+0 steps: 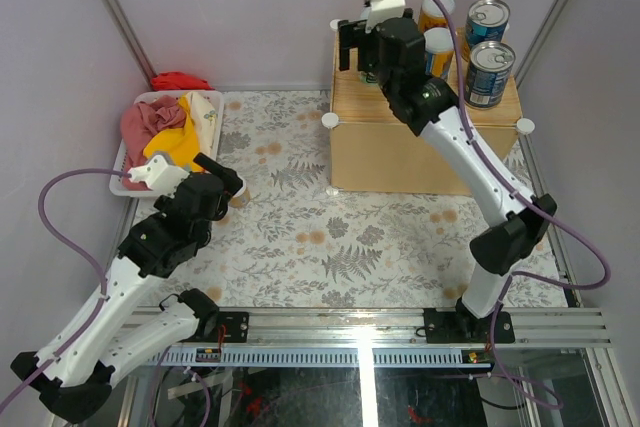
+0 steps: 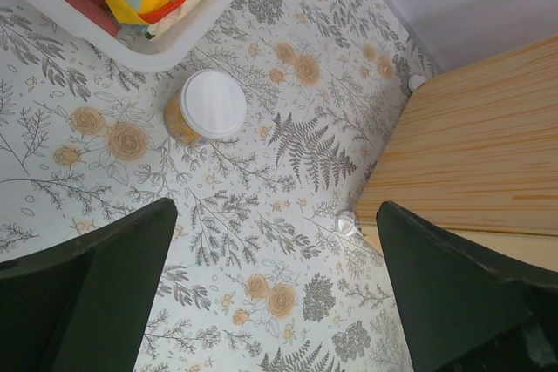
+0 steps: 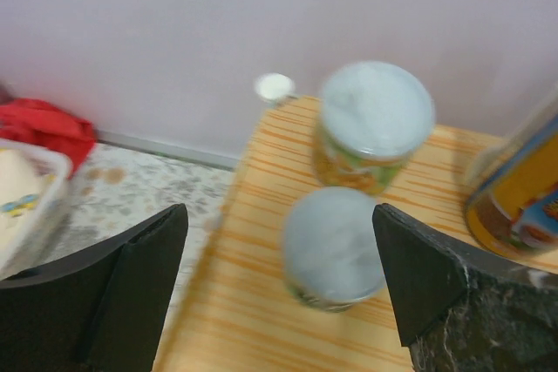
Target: Place and organize the canned foods onto the counter
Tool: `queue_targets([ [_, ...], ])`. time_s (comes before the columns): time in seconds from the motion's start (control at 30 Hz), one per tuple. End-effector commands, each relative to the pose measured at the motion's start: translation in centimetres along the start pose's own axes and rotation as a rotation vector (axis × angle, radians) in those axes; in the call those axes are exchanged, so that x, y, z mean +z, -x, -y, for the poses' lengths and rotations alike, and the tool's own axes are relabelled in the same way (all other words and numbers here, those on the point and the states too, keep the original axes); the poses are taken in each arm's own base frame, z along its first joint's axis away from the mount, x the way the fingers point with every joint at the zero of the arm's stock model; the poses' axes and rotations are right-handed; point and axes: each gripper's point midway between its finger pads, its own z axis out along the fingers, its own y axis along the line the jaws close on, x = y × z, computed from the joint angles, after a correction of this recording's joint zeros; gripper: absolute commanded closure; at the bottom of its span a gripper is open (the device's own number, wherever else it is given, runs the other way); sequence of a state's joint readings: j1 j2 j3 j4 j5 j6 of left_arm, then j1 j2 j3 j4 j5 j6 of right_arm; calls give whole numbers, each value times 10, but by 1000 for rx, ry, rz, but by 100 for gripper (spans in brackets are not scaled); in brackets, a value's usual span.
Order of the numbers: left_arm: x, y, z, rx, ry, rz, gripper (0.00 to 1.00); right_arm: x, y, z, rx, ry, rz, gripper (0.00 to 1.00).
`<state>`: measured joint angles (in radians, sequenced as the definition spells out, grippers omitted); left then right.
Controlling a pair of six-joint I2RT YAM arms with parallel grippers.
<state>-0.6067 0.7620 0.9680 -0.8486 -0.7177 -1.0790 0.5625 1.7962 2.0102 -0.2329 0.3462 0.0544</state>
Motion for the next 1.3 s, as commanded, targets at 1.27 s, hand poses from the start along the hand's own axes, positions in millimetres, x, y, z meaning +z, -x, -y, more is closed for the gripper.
queue_targets([
  [1.27,-36,35,-60,-176,58,126,1,-117,-279,-337,-49,741,-206,1],
])
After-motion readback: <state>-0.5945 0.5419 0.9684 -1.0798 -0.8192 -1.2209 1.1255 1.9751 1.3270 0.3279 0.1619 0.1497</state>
